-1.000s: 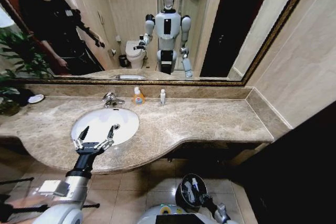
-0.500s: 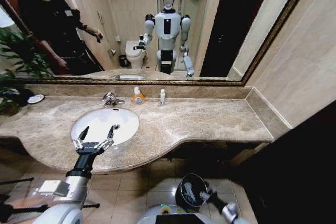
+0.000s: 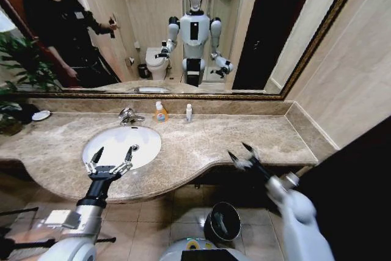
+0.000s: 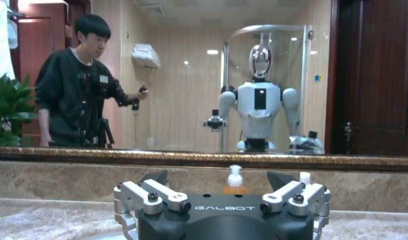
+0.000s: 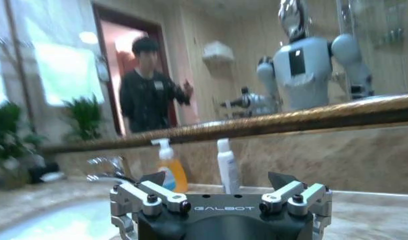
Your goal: Pick up the trash from the sink and place it in the trash bin.
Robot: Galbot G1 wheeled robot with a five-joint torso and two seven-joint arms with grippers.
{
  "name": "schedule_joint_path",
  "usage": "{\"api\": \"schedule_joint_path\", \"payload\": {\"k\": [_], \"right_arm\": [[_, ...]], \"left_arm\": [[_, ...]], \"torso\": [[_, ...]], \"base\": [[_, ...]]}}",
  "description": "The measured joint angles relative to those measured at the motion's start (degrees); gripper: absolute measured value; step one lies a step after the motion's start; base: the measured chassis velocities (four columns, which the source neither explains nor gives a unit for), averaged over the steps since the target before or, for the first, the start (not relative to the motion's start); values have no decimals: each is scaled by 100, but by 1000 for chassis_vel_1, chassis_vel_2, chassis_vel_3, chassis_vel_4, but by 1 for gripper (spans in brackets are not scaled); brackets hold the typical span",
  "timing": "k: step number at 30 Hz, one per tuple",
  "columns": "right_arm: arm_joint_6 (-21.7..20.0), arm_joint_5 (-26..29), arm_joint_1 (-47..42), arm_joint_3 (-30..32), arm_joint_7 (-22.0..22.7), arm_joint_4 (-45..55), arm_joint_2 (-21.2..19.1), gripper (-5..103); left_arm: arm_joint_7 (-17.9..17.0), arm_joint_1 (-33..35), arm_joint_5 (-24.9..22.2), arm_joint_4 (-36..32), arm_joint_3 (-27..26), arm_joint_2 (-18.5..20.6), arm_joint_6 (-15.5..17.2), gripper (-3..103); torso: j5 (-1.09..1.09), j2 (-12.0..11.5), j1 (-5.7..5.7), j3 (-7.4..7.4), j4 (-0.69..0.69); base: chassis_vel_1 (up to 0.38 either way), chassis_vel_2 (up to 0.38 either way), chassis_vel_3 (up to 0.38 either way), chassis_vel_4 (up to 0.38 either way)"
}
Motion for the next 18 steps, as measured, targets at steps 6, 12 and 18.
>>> {"api": "schedule_joint_path", "payload": {"k": [6, 12, 18], "right_arm": [[-512, -192, 1352, -1658, 1825, -703, -328, 100], [-770, -182, 2642, -2519, 2499, -1556, -47, 100], [-779, -85, 3412, -2932, 2534, -2462, 497, 100]], "left_arm": [[2, 0, 0, 0, 1, 0, 0, 100], [4, 0, 0, 0, 1, 0, 0, 100], [1, 0, 0, 0, 1, 0, 0, 100]], "torso": [[0, -1, 1, 1, -2], [0, -1, 1, 1, -2], [0, -1, 1, 0, -2]], "base": [[0, 0, 0, 0], [0, 0, 0, 0], [0, 0, 0, 0]]}}
